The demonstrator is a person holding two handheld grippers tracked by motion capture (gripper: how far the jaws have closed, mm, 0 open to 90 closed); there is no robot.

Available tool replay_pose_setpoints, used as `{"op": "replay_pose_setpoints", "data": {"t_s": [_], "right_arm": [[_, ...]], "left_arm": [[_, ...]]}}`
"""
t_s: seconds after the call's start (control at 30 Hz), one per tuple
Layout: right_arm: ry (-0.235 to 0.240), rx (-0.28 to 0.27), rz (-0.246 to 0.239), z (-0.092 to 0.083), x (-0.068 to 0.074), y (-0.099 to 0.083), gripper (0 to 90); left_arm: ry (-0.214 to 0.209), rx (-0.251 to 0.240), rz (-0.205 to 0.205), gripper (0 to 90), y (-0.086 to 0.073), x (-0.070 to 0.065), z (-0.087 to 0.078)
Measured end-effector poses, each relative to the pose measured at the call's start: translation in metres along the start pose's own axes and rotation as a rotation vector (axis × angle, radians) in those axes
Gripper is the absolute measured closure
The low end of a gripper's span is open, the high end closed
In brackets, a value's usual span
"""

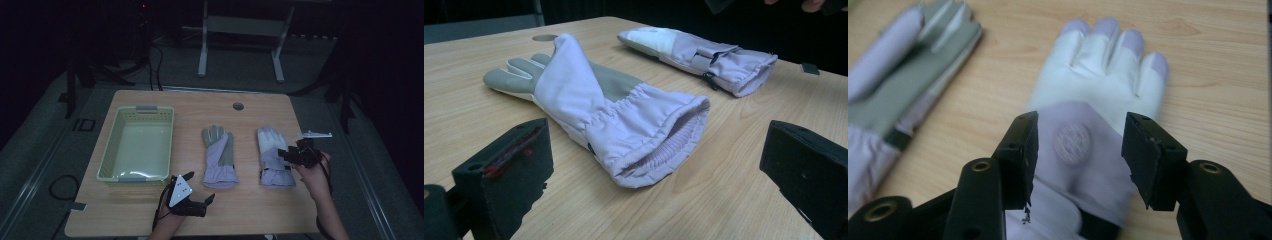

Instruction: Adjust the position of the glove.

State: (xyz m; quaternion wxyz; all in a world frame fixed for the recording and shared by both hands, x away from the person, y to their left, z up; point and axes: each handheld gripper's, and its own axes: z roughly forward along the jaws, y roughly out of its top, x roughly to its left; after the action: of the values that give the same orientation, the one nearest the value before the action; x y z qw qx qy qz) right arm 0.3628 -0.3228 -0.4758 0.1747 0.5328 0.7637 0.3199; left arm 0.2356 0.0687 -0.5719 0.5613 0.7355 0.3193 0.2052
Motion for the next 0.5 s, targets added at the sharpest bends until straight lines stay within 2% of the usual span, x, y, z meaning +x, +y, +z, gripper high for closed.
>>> {"op": "replay_pose_setpoints", "data": {"t_s": [0.07,0.17,0.27,0.33,0.5], "right_arm": [[0.014,0.016,-0.046,-0.005,-0.002,-0.002,48.1],[0.039,0.014,-0.052,-0.011,-0.006,-0.005,47.1],[0.036,-0.008,-0.058,-0.015,-0.007,-0.009,47.1],[0.035,-0.023,-0.056,-0.013,-0.007,-0.011,47.1],[0.036,-0.011,-0.05,0.001,-0.006,-0.011,47.1]], "left_arm": [[0.001,0.001,0.001,0.9,0.0,0.0,0.0],[0.003,0.0,0.002,0.9,0.0,0.0,0.0],[0.003,0.001,0.002,0.9,0.0,-0.001,0.0],[0.002,0.002,0.0,0.9,0.0,0.0,0.0],[0.0,0.002,0.002,0.9,0.0,0.0,0.0]]}}
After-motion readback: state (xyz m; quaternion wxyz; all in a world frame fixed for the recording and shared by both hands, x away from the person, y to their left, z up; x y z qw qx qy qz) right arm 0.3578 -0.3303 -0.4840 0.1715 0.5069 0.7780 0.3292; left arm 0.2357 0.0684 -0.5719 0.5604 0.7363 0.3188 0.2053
